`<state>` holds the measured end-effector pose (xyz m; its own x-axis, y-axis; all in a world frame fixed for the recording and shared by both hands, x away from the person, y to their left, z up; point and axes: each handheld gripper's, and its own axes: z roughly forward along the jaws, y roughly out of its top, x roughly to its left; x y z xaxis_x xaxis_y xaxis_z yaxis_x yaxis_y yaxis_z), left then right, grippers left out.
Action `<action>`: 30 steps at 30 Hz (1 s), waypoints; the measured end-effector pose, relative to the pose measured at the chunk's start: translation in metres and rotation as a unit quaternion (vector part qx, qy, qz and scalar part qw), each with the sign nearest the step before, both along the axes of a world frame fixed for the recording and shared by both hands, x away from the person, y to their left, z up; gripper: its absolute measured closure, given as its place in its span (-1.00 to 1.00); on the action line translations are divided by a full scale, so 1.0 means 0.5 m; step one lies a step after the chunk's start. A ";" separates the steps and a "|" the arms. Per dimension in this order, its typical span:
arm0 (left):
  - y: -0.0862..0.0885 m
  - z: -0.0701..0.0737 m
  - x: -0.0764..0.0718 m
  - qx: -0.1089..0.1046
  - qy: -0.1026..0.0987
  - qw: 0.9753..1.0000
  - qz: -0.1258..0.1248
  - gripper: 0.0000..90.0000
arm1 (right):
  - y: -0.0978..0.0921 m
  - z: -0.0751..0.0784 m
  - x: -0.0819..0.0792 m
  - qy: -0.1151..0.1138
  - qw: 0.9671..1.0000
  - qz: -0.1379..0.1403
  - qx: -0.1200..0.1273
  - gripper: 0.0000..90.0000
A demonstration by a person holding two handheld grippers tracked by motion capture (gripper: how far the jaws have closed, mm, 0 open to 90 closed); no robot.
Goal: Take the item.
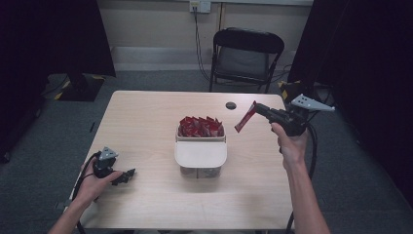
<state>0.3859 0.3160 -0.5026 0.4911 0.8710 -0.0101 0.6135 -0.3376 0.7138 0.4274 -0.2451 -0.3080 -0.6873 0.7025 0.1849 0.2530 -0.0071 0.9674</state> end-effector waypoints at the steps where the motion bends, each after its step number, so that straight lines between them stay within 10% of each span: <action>1: 0.000 0.000 0.000 0.000 0.000 1.000 0.000 -1.00 | -0.002 -0.004 0.003 0.002 1.000 -0.002 -0.003 1.00; 30: 0.000 0.000 0.000 0.000 0.000 1.000 0.000 -1.00 | 0.004 -0.155 0.068 0.082 0.994 -0.030 -0.069 1.00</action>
